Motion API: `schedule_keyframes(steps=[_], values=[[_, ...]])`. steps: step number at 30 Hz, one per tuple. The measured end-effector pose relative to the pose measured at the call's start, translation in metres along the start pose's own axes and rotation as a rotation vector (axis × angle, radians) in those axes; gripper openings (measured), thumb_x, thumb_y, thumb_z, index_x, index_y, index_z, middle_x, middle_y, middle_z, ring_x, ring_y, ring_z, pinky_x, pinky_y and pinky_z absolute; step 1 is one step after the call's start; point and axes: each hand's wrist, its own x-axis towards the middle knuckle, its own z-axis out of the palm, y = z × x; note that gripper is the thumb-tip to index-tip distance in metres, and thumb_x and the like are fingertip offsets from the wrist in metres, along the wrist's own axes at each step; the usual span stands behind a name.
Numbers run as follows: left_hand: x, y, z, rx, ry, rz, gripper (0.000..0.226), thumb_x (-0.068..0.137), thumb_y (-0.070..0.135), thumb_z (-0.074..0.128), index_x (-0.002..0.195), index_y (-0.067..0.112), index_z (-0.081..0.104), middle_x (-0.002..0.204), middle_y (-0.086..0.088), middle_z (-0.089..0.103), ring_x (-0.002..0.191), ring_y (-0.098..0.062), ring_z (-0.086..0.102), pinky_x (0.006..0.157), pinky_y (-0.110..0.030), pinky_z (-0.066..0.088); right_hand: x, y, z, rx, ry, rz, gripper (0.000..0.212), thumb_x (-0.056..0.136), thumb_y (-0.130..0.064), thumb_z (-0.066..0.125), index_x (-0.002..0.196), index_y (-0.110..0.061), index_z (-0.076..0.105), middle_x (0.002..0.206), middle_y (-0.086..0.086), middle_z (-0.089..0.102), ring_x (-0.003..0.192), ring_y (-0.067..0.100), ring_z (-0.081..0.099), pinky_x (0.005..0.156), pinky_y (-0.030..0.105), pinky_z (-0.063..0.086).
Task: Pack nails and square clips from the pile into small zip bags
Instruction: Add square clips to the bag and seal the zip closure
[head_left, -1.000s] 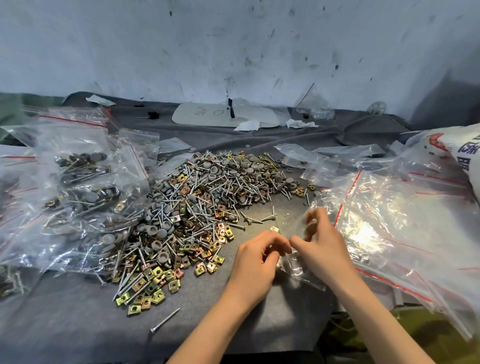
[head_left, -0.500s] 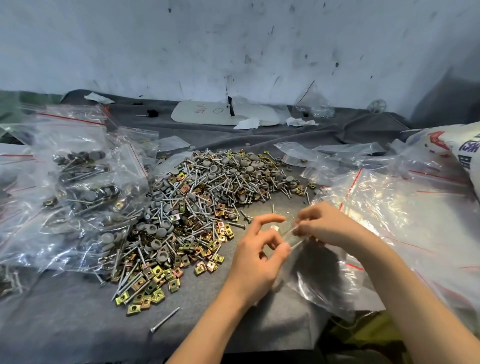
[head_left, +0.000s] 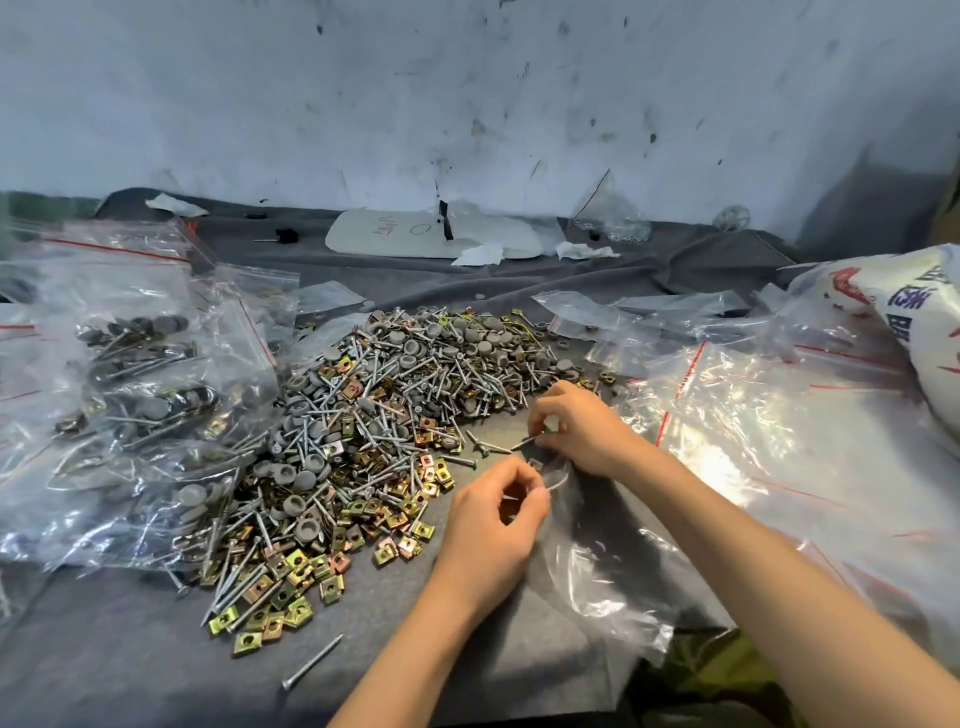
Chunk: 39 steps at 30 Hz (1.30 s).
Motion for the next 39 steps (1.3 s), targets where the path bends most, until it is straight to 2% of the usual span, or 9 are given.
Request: schedule_keyframes(steps=[3,7,12,17,22,26,30,33,39], values=[[0.008,0.001,-0.007,0.0,-0.09,0.001,0.018,0.086,0.026,0.046,0.084,0.011,0.056,0.08,-0.004,0.059,0.075,-0.015,0.054,0.069,-0.029,0.044,-0.008,0.004,-0.007,0.172,0.16,0.004,0.007,0.083,-0.01,0.07,0.089,-0.013,0.069,0.101,0.002,0.057,0.087,0.015,0.053,0.082,0.03,0.045],[0.019,-0.006,-0.024,0.237,-0.131,0.179,0.018,0.086,0.016,0.042,0.093,0.007,0.055,0.093,-0.003,0.055,0.083,-0.009,0.049,0.078,-0.024,0.041,-0.025,-0.004,-0.032,0.386,0.304,-0.069,0.013,0.081,0.002,0.071,0.083,-0.011,0.07,0.077,-0.002,0.063,0.068,0.016,0.056,0.067,0.024,0.045],[0.016,-0.012,-0.032,0.22,-0.04,0.297,0.013,0.085,0.01,0.041,0.086,0.004,0.053,0.101,-0.006,0.052,0.089,-0.014,0.05,0.079,-0.021,0.041,-0.043,-0.032,-0.061,0.097,0.301,-0.339,0.012,0.081,-0.001,0.071,0.089,-0.009,0.075,0.081,-0.004,0.06,0.066,0.001,0.051,0.063,0.01,0.037],[0.012,-0.011,-0.028,0.17,0.027,0.379,0.019,0.084,0.015,0.037,0.087,0.005,0.052,0.105,-0.007,0.052,0.096,-0.012,0.052,0.085,-0.017,0.039,-0.053,-0.044,-0.066,-0.057,0.19,-0.405,0.02,0.084,-0.01,0.071,0.103,-0.015,0.073,0.091,-0.003,0.06,0.078,0.011,0.05,0.071,0.02,0.035],[0.011,-0.012,-0.029,0.133,0.119,0.352,0.01,0.085,0.009,0.038,0.085,0.018,0.041,0.1,-0.008,0.056,0.09,-0.003,0.049,0.078,-0.011,0.035,-0.035,-0.026,-0.054,0.338,0.395,-0.127,0.018,0.086,-0.002,0.065,0.095,-0.015,0.073,0.083,0.003,0.066,0.068,0.012,0.055,0.066,0.021,0.043],[0.01,-0.012,-0.029,0.135,0.172,0.325,0.013,0.083,0.002,0.042,0.085,0.014,0.044,0.096,-0.007,0.056,0.084,-0.001,0.048,0.075,-0.008,0.034,-0.016,-0.01,-0.026,0.306,0.151,0.145,0.013,0.086,-0.009,0.066,0.096,-0.015,0.072,0.074,-0.005,0.064,0.065,0.008,0.058,0.062,0.023,0.048],[0.011,-0.015,-0.03,0.094,0.197,0.318,0.007,0.088,0.011,0.04,0.088,0.01,0.047,0.095,-0.005,0.057,0.086,-0.004,0.051,0.075,-0.01,0.037,-0.012,-0.004,0.007,0.045,0.124,0.137,0.015,0.085,-0.003,0.062,0.095,-0.007,0.073,0.093,0.007,0.07,0.086,0.022,0.062,0.08,0.034,0.049],[0.012,-0.017,-0.029,0.083,0.207,0.315,0.008,0.09,0.018,0.037,0.092,0.017,0.045,0.096,-0.002,0.056,0.086,-0.001,0.051,0.074,-0.009,0.037,-0.013,0.001,0.011,0.034,0.2,0.086,0.011,0.083,0.001,0.059,0.083,-0.004,0.069,0.081,0.004,0.064,0.079,0.022,0.056,0.071,0.029,0.041],[0.014,-0.017,-0.027,0.129,0.208,0.363,0.015,0.088,0.003,0.042,0.093,0.017,0.043,0.108,-0.001,0.052,0.084,0.005,0.048,0.072,-0.005,0.036,-0.024,-0.001,-0.017,0.412,0.436,0.196,0.018,0.076,0.008,0.066,0.079,-0.01,0.065,0.068,-0.003,0.058,0.068,0.016,0.054,0.061,0.018,0.043]])
